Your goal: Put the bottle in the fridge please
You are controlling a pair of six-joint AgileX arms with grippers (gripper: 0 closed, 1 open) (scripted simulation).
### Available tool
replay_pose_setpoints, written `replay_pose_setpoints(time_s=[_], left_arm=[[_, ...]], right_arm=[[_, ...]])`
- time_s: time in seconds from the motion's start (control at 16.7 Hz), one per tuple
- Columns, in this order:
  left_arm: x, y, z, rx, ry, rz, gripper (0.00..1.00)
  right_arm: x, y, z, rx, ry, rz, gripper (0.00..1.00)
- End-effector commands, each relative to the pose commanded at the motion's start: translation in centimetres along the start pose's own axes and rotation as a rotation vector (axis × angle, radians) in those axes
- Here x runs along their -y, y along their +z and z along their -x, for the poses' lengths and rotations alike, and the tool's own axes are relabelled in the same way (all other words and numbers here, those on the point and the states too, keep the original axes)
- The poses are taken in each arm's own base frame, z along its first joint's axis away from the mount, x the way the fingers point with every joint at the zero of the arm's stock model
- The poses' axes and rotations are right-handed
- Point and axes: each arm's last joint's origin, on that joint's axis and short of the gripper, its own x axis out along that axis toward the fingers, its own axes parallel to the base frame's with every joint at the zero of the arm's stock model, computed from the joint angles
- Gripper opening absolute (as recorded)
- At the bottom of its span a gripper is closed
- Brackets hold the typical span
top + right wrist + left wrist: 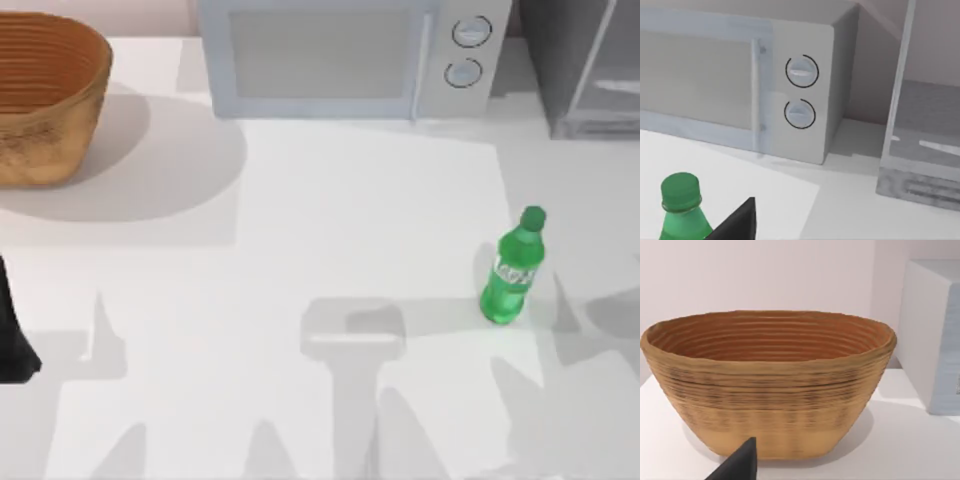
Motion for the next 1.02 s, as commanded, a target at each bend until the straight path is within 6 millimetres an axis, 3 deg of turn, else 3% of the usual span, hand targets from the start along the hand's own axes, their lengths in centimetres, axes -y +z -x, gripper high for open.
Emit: replay_pose_setpoints(time_s=[0.48, 0.78, 1.02], left_arm=[[0.0, 0.0, 0.0, 0.0, 0.0, 0.0, 1.0], [0.0, 0.0, 0.0, 0.0, 0.0, 0.0, 1.0], [0.0, 0.0, 0.0, 0.0, 0.0, 0.0, 1.0]], right_arm=[[-0.1, -4.8, -5.2, -0.106, 0.323, 0.011, 1.0], [-0.5, -8.0, -6.3, -0.131, 0.457, 0.011, 1.0], [-0.6, -8.8, -6.4, -0.134, 0.492, 0.011, 1.0]])
